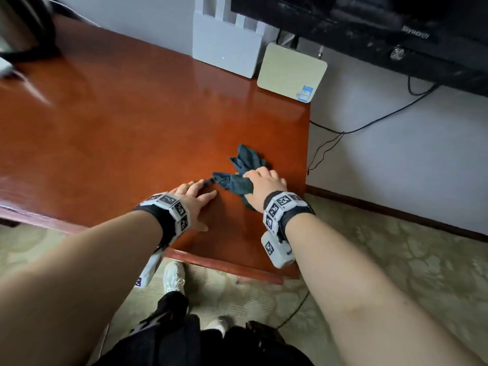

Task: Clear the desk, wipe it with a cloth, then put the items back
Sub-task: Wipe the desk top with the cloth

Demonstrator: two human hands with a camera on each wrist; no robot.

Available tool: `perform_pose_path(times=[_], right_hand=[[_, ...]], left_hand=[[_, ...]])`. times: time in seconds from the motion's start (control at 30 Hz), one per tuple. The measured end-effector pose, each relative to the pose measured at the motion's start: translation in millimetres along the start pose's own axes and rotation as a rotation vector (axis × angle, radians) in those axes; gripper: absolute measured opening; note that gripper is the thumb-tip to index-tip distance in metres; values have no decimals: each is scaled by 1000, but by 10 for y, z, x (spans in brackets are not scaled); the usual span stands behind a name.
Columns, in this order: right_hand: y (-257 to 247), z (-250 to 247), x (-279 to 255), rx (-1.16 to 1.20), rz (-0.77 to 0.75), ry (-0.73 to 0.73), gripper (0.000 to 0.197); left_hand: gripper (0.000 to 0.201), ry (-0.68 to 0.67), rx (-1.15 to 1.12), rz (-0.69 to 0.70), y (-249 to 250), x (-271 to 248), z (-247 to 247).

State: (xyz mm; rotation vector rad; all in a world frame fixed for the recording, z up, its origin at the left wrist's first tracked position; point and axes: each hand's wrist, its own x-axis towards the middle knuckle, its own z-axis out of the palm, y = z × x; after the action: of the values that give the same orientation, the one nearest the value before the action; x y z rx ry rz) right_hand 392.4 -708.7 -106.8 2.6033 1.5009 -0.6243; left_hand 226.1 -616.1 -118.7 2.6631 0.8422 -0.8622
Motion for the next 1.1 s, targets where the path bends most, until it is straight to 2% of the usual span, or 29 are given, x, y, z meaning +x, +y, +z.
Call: perform_pose_path(times=[0.1,0.2,0.3,0.37,0.47,0.6,0.67,0.73,0.83,1.03,1.1], right_hand=[[181,54,-131,7,104,-2,44],[446,65,-284,9,307,19,45],[599,75,-387,227,488,48,45],[624,30,-385,364,509,96,43],[489,-159,-250,463,440,220,43],[-71,-446,162,496,181,347,43],[-446,-467,445,373,52,302,46],[-784,-366,729,137,-16,164,52],[-1108,-108,1055,17,-24,11,57],[-1061,-39,1138,91,-18,68,52],[-964,-35,1079,111,33,111,49]], left_hand=[[91,-11,23,-44,-79,-117,55],[92,-14,13,-96,-99,-152,71],[95,2,-34,-136,-161,-113,61],[97,11,-71,-162,-252,-81,9],[99,7,-96,-194,-480,-8,-128],[106,10,-88,-184,-874,228,-305],[107,13,-52,-150,-1042,365,-362],[107,6,4,-99,-1146,469,-385],[109,-31,74,-25,-1248,586,-364],[116,-53,124,32,-1320,638,-361],[117,-52,133,24,-1300,639,-379]])
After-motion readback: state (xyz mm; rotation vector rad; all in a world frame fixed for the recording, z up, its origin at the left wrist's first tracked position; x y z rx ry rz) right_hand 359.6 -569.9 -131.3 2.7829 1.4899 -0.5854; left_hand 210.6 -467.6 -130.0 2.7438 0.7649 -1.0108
